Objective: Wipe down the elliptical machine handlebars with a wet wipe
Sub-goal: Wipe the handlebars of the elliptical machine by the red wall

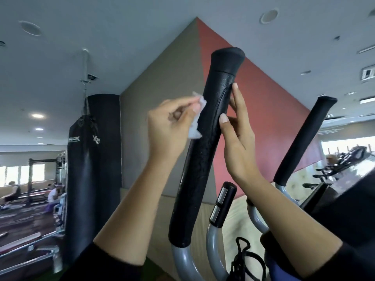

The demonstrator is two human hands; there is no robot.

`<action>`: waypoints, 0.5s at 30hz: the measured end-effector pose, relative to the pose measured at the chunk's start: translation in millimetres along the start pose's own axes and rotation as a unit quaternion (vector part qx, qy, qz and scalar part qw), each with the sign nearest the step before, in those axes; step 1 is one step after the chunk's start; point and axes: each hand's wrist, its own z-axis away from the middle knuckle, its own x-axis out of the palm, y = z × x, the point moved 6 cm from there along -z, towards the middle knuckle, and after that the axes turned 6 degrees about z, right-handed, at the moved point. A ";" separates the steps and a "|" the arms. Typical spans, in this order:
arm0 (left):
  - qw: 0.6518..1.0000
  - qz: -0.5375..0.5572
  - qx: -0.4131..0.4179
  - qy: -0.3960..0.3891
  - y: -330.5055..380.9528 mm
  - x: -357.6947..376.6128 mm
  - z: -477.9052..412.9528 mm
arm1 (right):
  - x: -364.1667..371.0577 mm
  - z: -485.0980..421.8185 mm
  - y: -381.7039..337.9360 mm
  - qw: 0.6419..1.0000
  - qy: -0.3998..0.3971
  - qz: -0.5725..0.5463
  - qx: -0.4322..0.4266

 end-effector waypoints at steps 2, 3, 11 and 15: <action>0.999 0.038 -0.006 0.006 -0.8 10.1 -19.8 | 1.3 -0.6 -1.9 1.000 0.006 0.015 0.001; 0.998 0.056 -0.008 0.002 -2.5 13.6 -26.0 | 1.9 -0.8 -2.7 1.000 0.008 0.021 0.001; 0.996 0.046 -0.013 -0.080 -21.8 -10.1 9.5 | 3.0 4.7 -7.2 0.998 0.010 0.058 -0.009; 0.991 0.120 -0.045 -0.048 -25.2 -4.7 -6.8 | 5.5 10.2 -6.9 0.997 0.013 0.078 -0.014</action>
